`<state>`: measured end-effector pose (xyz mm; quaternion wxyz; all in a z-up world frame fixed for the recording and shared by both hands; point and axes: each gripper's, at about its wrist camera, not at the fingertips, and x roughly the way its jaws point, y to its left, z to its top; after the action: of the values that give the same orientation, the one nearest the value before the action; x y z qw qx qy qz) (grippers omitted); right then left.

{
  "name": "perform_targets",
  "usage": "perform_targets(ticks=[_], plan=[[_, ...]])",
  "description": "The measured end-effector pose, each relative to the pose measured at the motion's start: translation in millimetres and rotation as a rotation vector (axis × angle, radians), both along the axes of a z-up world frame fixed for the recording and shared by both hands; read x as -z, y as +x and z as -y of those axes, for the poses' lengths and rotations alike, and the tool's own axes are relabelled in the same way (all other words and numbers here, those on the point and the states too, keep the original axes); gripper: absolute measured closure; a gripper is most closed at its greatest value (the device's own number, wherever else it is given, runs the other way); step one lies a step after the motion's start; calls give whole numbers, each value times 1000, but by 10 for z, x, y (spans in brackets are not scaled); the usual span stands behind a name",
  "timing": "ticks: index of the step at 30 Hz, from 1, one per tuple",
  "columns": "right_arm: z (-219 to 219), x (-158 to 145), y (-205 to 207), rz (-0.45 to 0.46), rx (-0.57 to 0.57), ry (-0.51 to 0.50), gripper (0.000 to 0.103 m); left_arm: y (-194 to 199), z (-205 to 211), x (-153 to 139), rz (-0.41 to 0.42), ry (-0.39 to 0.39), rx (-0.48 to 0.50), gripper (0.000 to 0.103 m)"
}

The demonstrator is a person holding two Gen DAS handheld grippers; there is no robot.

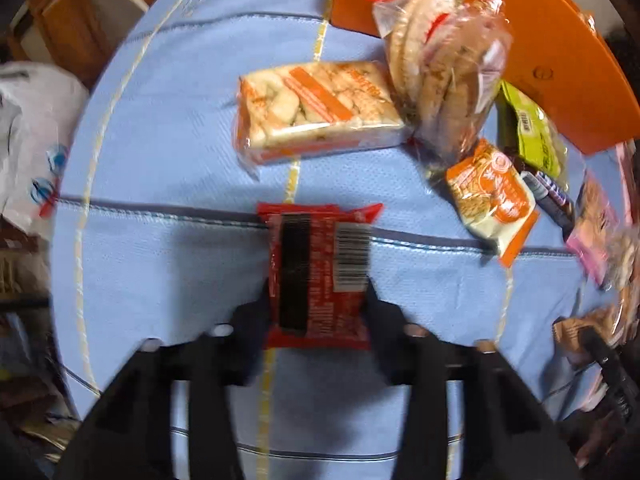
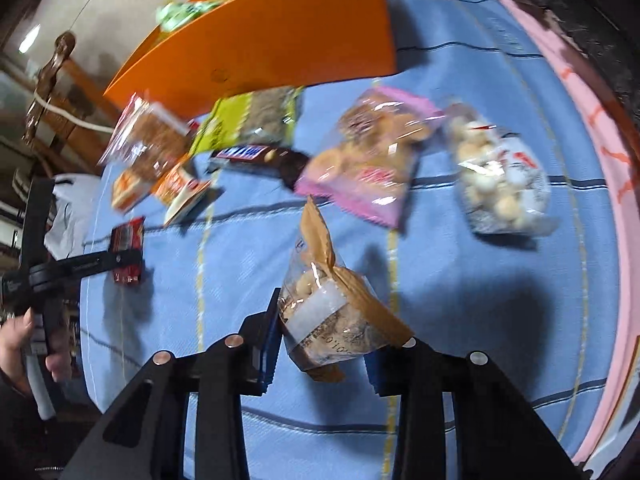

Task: Organize snacks
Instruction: 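Grasp the red-black pack with the left gripper while the right grasps the brown paper bag, then drop the red-black pack and brown paper bag into the orange box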

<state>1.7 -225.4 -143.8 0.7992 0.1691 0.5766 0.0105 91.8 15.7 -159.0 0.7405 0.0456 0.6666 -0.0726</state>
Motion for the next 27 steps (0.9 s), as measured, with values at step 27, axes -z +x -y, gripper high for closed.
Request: perform_targets(ticks=[27], plan=[[133,-1462,893,381,-42,-82,68,411,621,-1979,357,-196,151,65]])
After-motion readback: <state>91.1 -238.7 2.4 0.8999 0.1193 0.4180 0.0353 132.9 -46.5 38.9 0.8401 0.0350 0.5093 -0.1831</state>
